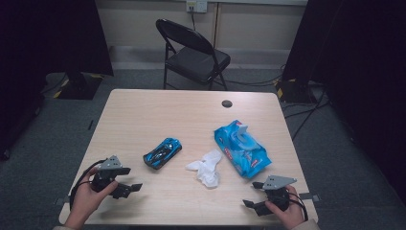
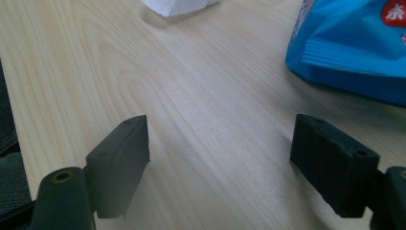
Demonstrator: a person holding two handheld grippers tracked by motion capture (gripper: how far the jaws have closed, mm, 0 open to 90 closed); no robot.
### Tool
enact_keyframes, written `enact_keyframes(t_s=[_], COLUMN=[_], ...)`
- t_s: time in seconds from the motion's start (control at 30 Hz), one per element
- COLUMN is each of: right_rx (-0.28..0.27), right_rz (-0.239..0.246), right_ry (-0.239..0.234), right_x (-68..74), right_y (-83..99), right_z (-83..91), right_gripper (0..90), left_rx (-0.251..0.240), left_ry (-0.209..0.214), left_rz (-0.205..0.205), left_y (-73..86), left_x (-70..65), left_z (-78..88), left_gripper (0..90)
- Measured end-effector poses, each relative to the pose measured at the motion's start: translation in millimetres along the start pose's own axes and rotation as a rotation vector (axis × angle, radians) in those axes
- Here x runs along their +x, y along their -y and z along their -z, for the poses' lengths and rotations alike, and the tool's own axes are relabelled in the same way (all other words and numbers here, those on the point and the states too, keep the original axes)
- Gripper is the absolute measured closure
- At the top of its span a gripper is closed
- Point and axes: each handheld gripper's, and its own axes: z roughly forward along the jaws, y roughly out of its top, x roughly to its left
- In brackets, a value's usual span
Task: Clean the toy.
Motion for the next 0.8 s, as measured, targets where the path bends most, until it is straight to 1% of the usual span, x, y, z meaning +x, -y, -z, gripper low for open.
enact_keyframes(t_s=[0.17, 0.27, 0.33, 0.47, 0.6, 0.7, 0.77, 0.8], right_rx=[0.004, 0.004, 0.003, 0.003, 0.004, 0.004, 0.007, 0.01], right_rz=[0.017, 0.013, 0.015, 0.014, 0.018, 0.018, 0.027, 0.034], right_ry=[0.012, 0.007, 0.009, 0.007, 0.011, 0.011, 0.015, 0.02], right_x=[1.8, 1.2, 1.5, 1.2, 1.7, 1.8, 2.4, 2.9], right_y=[-0.1, 0.0, 0.0, 0.0, 0.0, 0.0, 0.0, -0.1], right_z=[-0.6, -0.3, -0.5, -0.4, -0.5, -0.5, -0.7, -0.8], right_gripper=[20.6, 21.0, 21.0, 21.0, 21.0, 21.0, 21.0, 21.0], left_rx=[-0.002, 0.007, 0.021, 0.03, 0.056, 0.082, 0.081, 0.081], left_ry=[0.001, -0.004, -0.008, -0.011, -0.007, -0.024, -0.032, -0.032], left_rz=[-0.005, -0.012, -0.017, -0.022, -0.049, -0.073, -0.088, -0.088], left_y=[3.7, 6.7, 12.1, 16.0, 22.3, 24.8, 24.8, 24.8], left_x=[-0.3, 0.2, 0.3, 0.2, -0.2, -0.3, -0.3, -0.3], left_z=[1.8, 2.5, 3.1, 3.6, 0.5, -2.7, -3.2, -3.2], left_gripper=[16.1, 16.1, 16.1, 16.1, 16.1, 16.1, 15.9, 15.8])
